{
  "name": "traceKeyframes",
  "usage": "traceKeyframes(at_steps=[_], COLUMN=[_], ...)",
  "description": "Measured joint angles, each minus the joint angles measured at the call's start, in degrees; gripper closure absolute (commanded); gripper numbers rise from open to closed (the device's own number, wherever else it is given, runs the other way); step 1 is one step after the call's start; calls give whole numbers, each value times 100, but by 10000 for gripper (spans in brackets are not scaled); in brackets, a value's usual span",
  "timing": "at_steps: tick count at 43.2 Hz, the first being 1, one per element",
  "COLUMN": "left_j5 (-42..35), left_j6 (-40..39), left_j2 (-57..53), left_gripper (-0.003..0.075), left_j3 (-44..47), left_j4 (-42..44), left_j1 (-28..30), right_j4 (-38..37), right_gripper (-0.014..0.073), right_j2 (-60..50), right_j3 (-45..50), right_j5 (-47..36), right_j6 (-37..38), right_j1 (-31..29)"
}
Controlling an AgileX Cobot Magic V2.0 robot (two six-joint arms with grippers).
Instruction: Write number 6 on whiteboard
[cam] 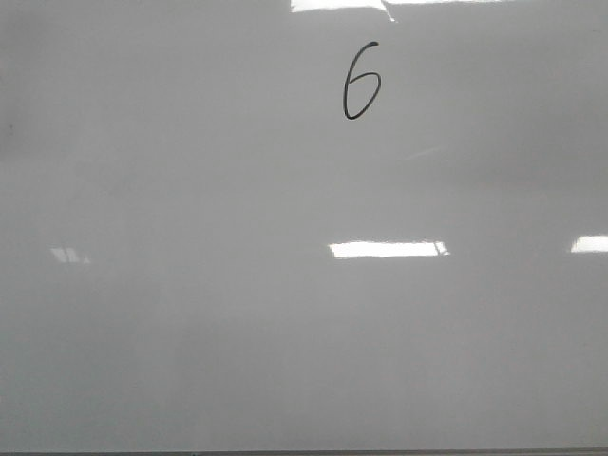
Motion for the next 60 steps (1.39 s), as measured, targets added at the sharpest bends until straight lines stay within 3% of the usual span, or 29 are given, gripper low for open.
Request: traceKeyframes(at_steps=[22, 28, 40, 50, 60], left_j5=[-49, -540, -2594, -3454, -4184], left_j6=[57, 210, 244, 244, 244], left_j2=[-65, -515, -2199, -3580, -4318], left_gripper=[741, 741, 741, 741, 741], left_j3=[11, 271, 2129, 3914, 4947], left_j4=[36, 319, 428, 288, 6], left_j1=[0, 426, 1314, 1526, 1599], right_j4=[0, 0, 0, 0, 0], right_gripper=[662, 662, 662, 662, 662], right_j2=[0, 0, 0, 0, 0], right_j3=[0, 0, 0, 0, 0], right_j5=[-8, -8, -8, -8, -8], right_j6=[0, 0, 0, 0, 0], right_j1=[0, 0, 0, 0, 0])
